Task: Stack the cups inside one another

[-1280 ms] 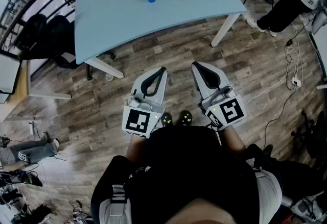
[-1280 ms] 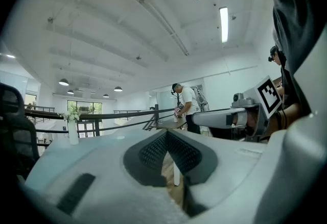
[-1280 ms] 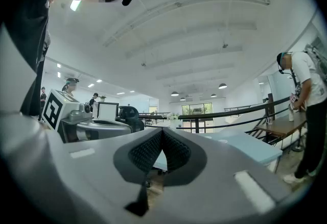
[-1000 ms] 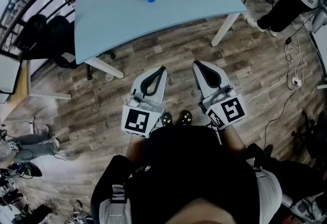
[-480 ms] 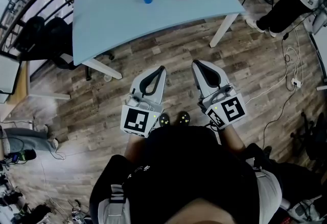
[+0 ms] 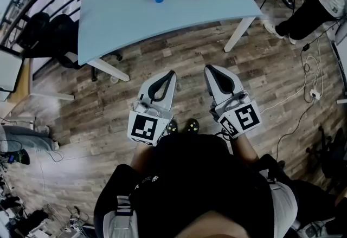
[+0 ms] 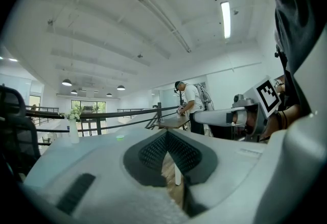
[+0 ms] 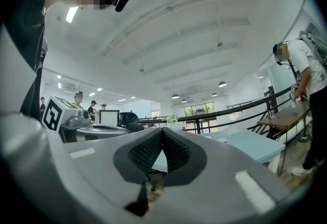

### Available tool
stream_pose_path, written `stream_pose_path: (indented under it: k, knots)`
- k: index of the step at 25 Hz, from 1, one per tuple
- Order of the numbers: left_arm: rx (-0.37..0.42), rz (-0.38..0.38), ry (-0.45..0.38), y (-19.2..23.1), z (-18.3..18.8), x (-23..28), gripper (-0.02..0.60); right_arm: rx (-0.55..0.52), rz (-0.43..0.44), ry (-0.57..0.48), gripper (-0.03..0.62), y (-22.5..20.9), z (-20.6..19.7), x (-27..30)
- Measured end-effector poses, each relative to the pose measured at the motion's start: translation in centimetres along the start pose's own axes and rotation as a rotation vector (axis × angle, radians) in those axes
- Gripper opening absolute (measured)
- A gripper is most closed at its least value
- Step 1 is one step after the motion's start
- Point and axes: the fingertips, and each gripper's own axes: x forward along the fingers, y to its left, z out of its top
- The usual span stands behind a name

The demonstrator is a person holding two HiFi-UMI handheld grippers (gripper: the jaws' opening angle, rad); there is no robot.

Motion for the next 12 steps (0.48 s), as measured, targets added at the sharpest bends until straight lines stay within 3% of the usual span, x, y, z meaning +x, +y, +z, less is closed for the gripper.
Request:
stream_pose_path:
  k: [12]
  knots:
    - [0.013, 0.074, 0.032, -1.3, -1.1, -1.0, -0.014, 0.027, 0.058, -0.003, 0.011, -0.4, -0.6, -1.4]
